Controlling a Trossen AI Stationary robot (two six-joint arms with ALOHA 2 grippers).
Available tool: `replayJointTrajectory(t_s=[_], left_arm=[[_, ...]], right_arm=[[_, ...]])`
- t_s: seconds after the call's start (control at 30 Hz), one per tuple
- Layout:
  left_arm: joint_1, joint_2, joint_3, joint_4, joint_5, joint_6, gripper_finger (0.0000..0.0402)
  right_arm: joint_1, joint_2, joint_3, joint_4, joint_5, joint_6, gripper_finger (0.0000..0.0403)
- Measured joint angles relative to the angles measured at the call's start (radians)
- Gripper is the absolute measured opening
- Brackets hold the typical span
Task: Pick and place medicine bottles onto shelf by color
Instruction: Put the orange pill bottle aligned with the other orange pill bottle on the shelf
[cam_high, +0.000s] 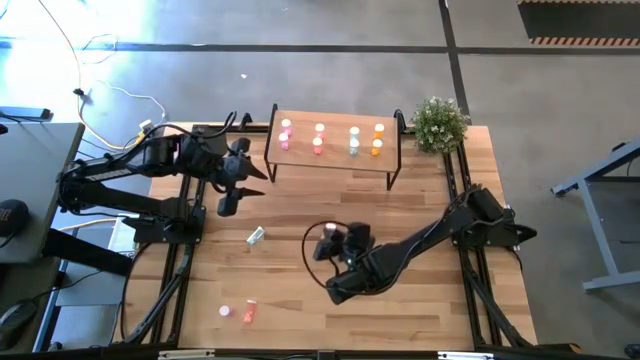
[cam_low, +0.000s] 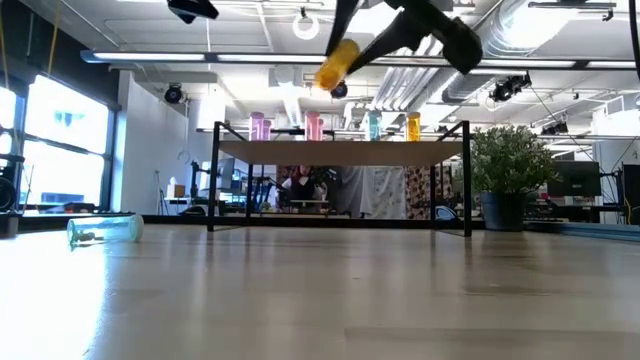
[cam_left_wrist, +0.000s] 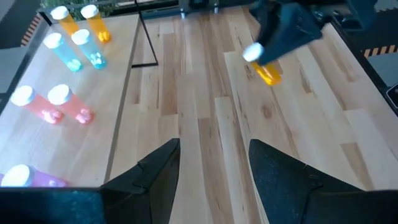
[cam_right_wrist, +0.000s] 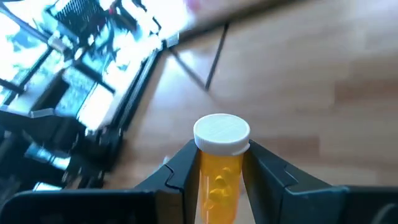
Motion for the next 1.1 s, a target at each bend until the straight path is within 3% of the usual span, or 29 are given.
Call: replayJointTrajectory(t_s=[0.47,0.67,1.1], left_arm=[[0.000,-0.014,0.000,0.046,-0.007,-0.003,0.0184],[0.000,-0.014,0.000,0.144,-0.081,-0.010,0.0184],[0.002,-0.011,0.000,0.224,-0.210,-0.010,0.0184]], right_arm=[[-0.022,-0.182,0.000,-0.524,0.325,0.004,0.0094],[-0.040,-0.271,0.000,-0.746,0.456,0.003,0.0094],[-0.061,-0.588,-0.006,-0.749,0.508,-0.453,0.0094]])
